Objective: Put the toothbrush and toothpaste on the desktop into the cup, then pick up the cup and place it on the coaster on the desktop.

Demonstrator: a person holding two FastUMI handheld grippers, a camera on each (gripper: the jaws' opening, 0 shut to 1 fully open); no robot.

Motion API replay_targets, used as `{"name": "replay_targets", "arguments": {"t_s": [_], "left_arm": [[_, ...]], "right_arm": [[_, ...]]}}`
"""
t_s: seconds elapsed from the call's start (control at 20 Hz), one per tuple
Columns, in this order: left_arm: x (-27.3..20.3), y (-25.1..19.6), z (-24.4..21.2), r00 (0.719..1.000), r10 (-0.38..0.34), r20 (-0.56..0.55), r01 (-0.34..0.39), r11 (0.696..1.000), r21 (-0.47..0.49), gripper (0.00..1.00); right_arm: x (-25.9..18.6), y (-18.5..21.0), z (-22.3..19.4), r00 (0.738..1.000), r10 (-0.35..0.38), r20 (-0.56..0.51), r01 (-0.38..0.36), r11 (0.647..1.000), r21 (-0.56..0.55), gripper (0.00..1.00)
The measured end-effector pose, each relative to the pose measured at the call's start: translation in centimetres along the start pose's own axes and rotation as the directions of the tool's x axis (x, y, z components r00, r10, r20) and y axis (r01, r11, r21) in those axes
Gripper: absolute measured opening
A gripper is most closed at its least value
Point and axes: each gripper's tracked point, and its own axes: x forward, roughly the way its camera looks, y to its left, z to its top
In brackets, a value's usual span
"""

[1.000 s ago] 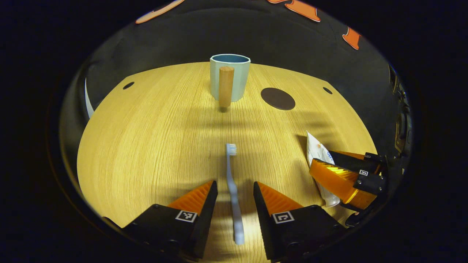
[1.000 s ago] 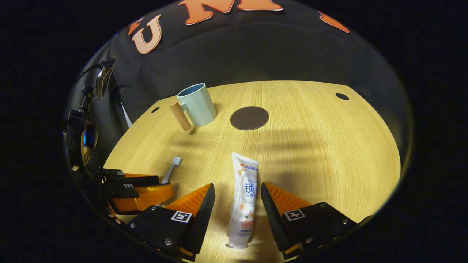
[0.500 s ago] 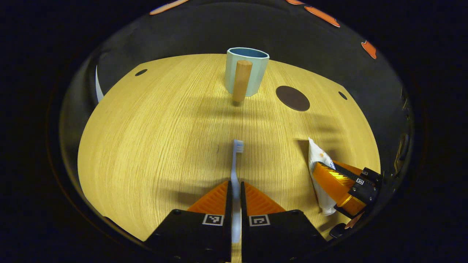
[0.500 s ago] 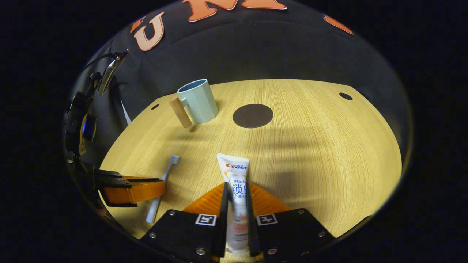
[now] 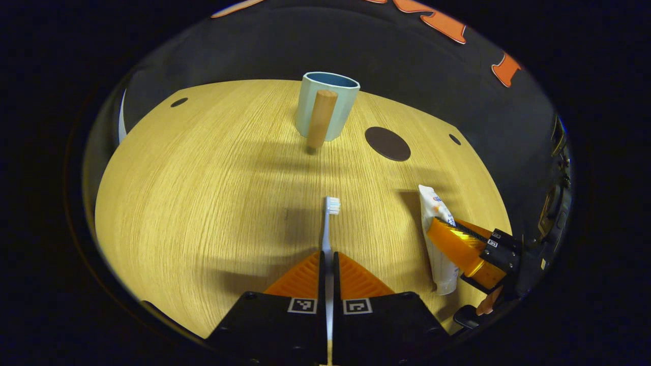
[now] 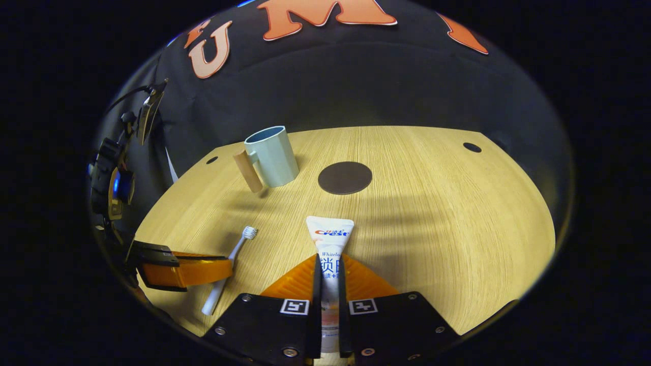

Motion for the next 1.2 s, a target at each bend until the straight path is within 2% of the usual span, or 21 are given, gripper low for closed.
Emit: {"name": "replay_targets", "arguments": {"t_s": [0.1, 0.35, 0.55, 0.6, 0.65, 0.75, 0.9, 1.2], "left_arm": [[0.5, -0.2, 0.1, 0.999, -0.018, 0.026, 0.019, 1.000, -0.005, 0.04], [1.5, 0.4, 0.9, 0.993, -0.057, 0.105, 0.057, 0.998, 0.001, 0.04], [0.7, 0.5, 2.5, 0.981, -0.076, 0.176, 0.074, 0.997, 0.019, 0.04], [0.5, 0.5, 2.7, 0.977, -0.080, 0.199, 0.077, 0.997, 0.026, 0.00], [0.4, 0.4, 3.2, 0.971, -0.088, 0.224, 0.082, 0.996, 0.035, 0.04], [-0.2, 0.1, 3.9, 0.953, -0.129, 0.276, 0.114, 0.991, 0.067, 0.04], [-1.5, 0.3, 5.0, 0.923, -0.164, 0.349, 0.134, 0.985, 0.108, 0.04], [-2.5, 2.7, 7.1, 0.863, -0.176, 0.474, 0.100, 0.978, 0.183, 0.04]], "right_arm": [[-0.4, 0.1, 0.5, 1.000, 0.021, 0.018, -0.021, 1.000, 0.014, 0.13], [-1.0, 0.5, 1.3, 0.996, 0.058, 0.069, -0.055, 0.998, -0.039, 0.10], [-1.3, 0.7, 1.8, 0.993, 0.074, 0.092, -0.071, 0.997, -0.038, 0.09], [-1.5, 0.7, 2.1, 0.992, 0.077, 0.103, -0.072, 0.996, -0.044, 0.09], [-1.7, 0.5, 2.3, 0.991, 0.067, 0.115, -0.060, 0.997, -0.056, 0.09], [-1.9, 0.2, 2.9, 0.989, 0.048, 0.138, -0.040, 0.997, -0.059, 0.08], [-2.6, -0.1, 3.9, 0.984, 0.058, 0.169, -0.055, 0.998, -0.022, 0.09], [-4.1, -0.7, 6.6, 0.960, 0.053, 0.274, -0.059, 0.998, 0.013, 0.08]]}}
